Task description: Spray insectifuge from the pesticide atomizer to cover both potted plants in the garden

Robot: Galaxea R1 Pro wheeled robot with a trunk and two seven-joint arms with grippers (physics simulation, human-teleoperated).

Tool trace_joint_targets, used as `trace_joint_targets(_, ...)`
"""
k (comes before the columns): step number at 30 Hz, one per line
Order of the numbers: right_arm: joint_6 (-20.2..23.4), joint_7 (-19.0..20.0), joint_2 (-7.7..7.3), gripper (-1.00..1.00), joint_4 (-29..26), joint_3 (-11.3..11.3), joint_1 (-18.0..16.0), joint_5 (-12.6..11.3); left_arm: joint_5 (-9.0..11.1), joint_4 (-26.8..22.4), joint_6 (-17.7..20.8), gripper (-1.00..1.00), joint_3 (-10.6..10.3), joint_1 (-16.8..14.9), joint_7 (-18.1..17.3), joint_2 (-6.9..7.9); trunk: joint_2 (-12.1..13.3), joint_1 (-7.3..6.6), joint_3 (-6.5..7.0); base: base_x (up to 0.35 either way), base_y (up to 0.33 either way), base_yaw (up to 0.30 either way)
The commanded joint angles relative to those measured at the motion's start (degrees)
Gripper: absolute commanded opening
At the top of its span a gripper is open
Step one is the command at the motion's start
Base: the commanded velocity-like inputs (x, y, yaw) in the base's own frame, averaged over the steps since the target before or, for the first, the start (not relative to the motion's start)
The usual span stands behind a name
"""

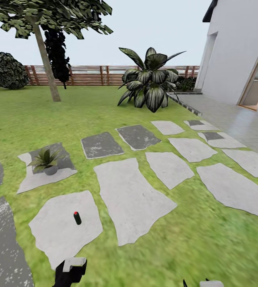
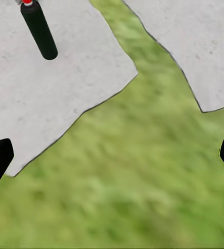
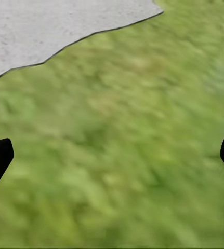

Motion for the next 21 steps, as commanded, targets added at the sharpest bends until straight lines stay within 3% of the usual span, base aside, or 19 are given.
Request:
trace_joint_targets(1,-0.2,0.0,-0.02,1.0,0.1,0.0,0.0,0.0,0.0,0.0,-0.2,1.0,0.0,0.0,0.0,0.02,0.0,0.01,-0.05,0.16,-0.168,0.0)
trace_joint_targets(14,-0.1,0.0,0.03,1.0,0.2,0.0,0.0,0.1,0.0,0.0,-0.2,1.0,0.0,0.0,0.0,-0.01,0.0,0.01,-0.05,0.191,-0.17,0.009)
trace_joint_targets(21,-0.1,-0.1,0.02,1.0,0.2,0.0,0.0,0.1,0.0,0.0,-0.2,1.0,0.0,0.0,0.0,-0.02,0.0,0.01,-0.05,0.228,-0.176,0.215)
